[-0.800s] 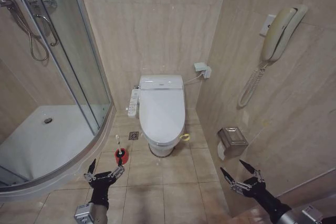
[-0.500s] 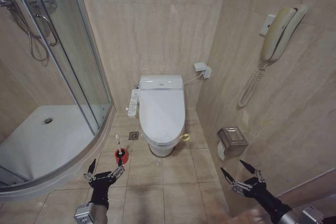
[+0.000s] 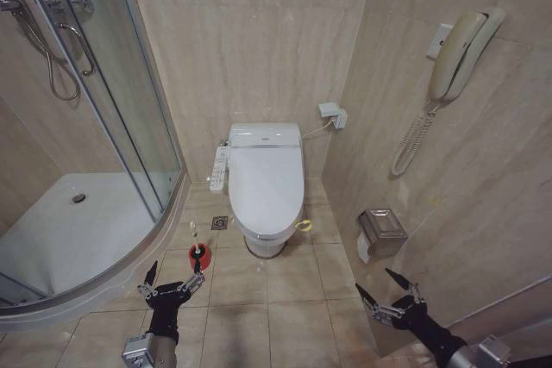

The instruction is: Open the toilet lid, clean the toilet bowl with a toilet brush, close the toilet lid, and flush.

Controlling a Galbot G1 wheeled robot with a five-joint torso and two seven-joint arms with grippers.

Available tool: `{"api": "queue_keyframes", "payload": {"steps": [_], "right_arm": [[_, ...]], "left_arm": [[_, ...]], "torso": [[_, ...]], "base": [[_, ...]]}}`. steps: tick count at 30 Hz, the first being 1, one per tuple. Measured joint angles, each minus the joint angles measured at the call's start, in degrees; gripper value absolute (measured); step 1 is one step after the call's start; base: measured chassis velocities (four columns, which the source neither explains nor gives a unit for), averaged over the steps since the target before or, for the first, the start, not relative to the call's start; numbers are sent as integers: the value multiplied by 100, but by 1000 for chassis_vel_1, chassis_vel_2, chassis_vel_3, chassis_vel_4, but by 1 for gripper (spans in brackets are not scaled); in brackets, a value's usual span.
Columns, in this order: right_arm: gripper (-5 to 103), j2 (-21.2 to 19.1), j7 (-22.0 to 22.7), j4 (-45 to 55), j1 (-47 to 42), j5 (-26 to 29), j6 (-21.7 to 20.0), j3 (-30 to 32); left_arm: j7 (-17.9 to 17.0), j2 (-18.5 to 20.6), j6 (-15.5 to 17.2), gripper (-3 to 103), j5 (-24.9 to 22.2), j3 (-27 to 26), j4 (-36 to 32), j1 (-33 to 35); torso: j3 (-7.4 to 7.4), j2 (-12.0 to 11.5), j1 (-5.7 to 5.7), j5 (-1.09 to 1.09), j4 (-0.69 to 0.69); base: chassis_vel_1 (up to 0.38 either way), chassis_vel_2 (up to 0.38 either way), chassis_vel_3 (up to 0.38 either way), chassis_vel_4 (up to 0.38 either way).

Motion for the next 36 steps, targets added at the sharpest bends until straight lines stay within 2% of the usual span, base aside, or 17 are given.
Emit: {"api": "queue_keyframes", "payload": {"steps": [13, 22, 36], "right_arm": [[100, -268, 41, -789, 863, -124, -15, -974], [100, -16, 246, -1656, 1929, -410, 168, -1759], [100, 256, 567, -2729, 2646, -631, 490, -2243]], "left_arm": [[0, 0, 0, 100, 0, 0, 0, 0], [0, 0, 0, 100, 0, 0, 0, 0], [0, 0, 0, 100, 0, 0, 0, 0]], "torso": [[0, 0, 0, 0, 0], [0, 0, 0, 0, 1], [0, 0, 0, 0, 0]], "base": [[0, 0, 0, 0], [0, 0, 0, 0], [0, 0, 0, 0]]}}
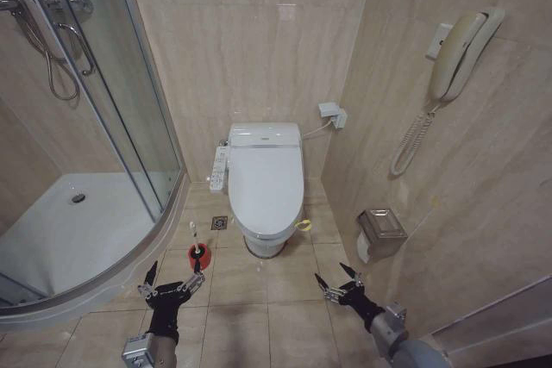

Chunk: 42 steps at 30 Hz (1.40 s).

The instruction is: Open the toilet lid, clean the toilet bowl with a toilet brush, close the toilet lid, and flush.

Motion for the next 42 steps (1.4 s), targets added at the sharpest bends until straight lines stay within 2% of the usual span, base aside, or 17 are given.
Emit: {"api": "queue_keyframes", "payload": {"steps": [8, 13, 27, 37, 42], "right_arm": [[100, 106, 190, -474, 457, 21, 27, -257], [100, 327, 352, -882, 973, 79, 23, -561], [100, 684, 409, -2007, 1975, 53, 161, -782], [100, 545, 553, -2127, 2101, 186, 219, -689], [100, 495, 582, -2004, 2020, 174, 119, -623]], "left_arm": [[0, 0, 0, 100, 0, 0, 0, 0], [0, 0, 0, 100, 0, 0, 0, 0], [0, 0, 0, 100, 0, 0, 0, 0], [0, 0, 0, 100, 0, 0, 0, 0], [0, 0, 0, 100, 0, 0, 0, 0]], "torso": [[0, 0, 0, 0, 0], [0, 0, 0, 0, 1], [0, 0, 0, 0, 1], [0, 0, 0, 0, 0], [0, 0, 0, 1, 0]], "base": [[0, 0, 0, 0], [0, 0, 0, 0], [0, 0, 0, 0], [0, 0, 0, 0], [0, 0, 0, 0]]}}
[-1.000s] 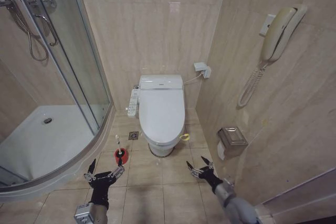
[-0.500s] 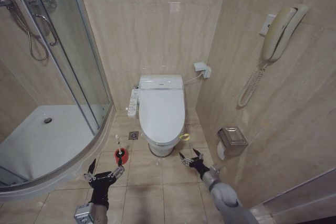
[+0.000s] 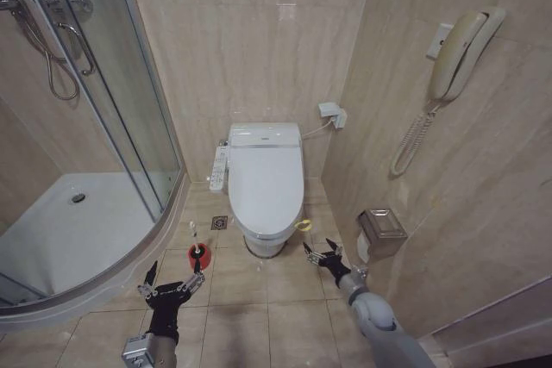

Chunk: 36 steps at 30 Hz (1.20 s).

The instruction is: Open the toilet lid, clean the toilet bowl with a toilet brush, close the toilet lid, and flush.

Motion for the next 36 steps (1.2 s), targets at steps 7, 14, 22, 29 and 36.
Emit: {"api": "queue_keyframes", "payload": {"steps": [7, 14, 22, 29, 36], "right_arm": [[100, 51, -37, 49, -50, -15, -86, 34], [96, 121, -86, 16, -47, -21, -84, 25], [100, 82, -270, -104, 12, 40, 25, 70], [100, -11, 92, -77, -5, -17, 109, 49], [100, -136, 24, -106, -28, -117, 170, 147]], "left_arm": [[0, 0, 0, 100, 0, 0, 0, 0], [0, 0, 0, 100, 0, 0, 0, 0], [0, 0, 0, 100, 0, 0, 0, 0], [0, 0, 0, 100, 0, 0, 0, 0], [0, 0, 0, 100, 0, 0, 0, 0]], "torso": [[0, 0, -1, 0, 1], [0, 0, -1, 0, 1], [0, 1, -1, 0, 0], [1, 0, 4, -1, 1], [1, 0, 1, 1, 0]], "base": [[0, 0, 0, 0], [0, 0, 0, 0], [-75, 75, 83, -82], [-117, 131, 124, -113], [-59, 30, 38, -36]]}}
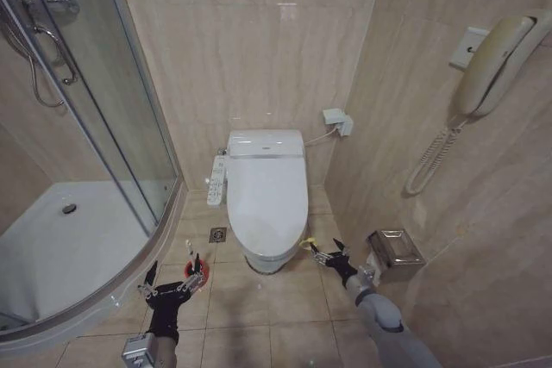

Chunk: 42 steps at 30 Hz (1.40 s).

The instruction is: Open the toilet lid, clean the toilet bowl with a toilet brush, close the toilet lid, and flush.

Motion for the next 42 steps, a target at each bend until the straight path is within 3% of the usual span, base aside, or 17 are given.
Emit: {"api": "queue_keyframes", "payload": {"steps": [8, 14, 33, 42], "right_arm": [[100, -47, -122, -50, -68, -418, -133, 36], [100, 187, -64, -352, 48, -613, -118, -74], [100, 772, -9, -1565, 761, -716, 219, -163], [100, 695, -82, -1790, 1073, -852, 307, -172]], "left_arm": [[0, 0, 0, 100, 0, 0, 0, 1], [0, 0, 0, 100, 0, 0, 0, 1], [0, 0, 0, 100, 0, 0, 0, 1], [0, 0, 0, 100, 0, 0, 0, 1]], "torso": [[-1, 2, -4, -2, -1], [-1, 1, -2, -1, 1], [0, 1, -1, -1, 1], [0, 1, -1, -1, 0]], "base": [[0, 0, 0, 0], [0, 0, 0, 0], [0, 0, 0, 0], [0, 0, 0, 0]]}}
